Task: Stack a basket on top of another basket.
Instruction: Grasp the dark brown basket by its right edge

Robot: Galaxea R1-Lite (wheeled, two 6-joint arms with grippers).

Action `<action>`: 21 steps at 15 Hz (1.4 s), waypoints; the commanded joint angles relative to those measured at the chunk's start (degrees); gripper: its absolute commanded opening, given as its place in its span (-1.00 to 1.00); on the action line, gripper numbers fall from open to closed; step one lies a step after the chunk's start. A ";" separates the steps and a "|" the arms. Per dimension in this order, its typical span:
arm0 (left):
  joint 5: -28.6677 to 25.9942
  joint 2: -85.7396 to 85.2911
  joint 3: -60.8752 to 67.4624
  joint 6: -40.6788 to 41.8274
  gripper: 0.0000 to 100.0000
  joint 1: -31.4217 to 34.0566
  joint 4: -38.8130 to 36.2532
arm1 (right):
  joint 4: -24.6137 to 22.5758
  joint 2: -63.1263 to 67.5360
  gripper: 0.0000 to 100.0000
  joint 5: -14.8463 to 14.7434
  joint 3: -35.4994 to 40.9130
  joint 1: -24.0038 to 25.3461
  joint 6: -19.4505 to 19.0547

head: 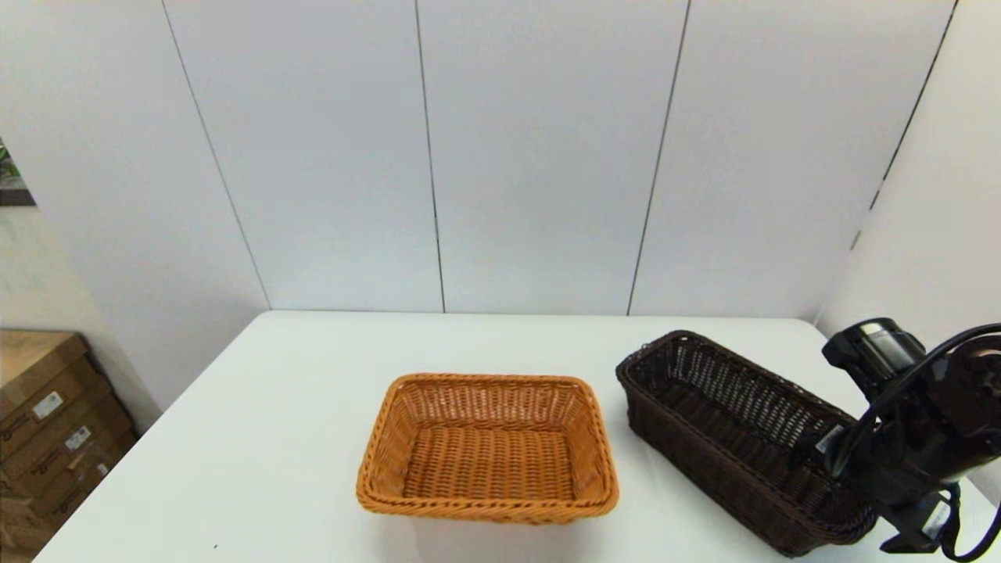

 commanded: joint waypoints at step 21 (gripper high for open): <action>0.01 0.07 -0.01 -0.04 1.00 0.02 0.06 | -3.61 -0.24 -1.00 0.58 3.09 -2.69 -3.98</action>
